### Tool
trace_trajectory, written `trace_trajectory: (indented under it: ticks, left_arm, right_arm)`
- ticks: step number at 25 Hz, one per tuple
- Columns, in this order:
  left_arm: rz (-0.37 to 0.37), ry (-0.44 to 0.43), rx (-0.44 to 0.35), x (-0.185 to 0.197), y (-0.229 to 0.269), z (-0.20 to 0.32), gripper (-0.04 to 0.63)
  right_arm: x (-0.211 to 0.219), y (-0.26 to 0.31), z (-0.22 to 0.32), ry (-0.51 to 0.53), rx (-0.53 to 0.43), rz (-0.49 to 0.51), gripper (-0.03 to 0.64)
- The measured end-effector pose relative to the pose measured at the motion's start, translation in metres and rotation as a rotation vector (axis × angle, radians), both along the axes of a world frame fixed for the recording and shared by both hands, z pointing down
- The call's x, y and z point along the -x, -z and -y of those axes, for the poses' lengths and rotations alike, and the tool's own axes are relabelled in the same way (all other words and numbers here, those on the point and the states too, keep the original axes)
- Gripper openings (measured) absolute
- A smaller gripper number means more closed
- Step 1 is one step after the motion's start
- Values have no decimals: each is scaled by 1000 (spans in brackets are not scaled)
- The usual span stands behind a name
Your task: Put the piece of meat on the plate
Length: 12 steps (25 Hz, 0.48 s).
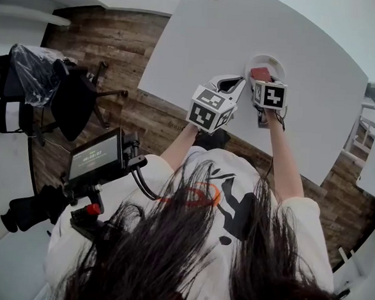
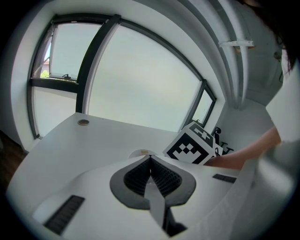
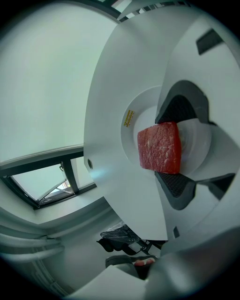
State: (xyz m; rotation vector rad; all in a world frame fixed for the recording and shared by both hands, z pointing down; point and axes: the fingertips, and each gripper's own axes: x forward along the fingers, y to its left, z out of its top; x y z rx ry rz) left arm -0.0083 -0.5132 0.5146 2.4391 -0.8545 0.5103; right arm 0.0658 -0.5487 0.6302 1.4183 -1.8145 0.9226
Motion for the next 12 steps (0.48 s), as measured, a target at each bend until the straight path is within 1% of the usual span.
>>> trace_trajectory:
  ticks: [10, 12]
  left_arm:
    - [4, -2, 0, 0, -2, 0, 6]
    - [5, 0, 0, 0, -2, 1, 6]
  right_arm:
    - [3, -2, 2, 9, -5, 12, 304]
    - [2, -1, 3, -5, -7, 25, 304]
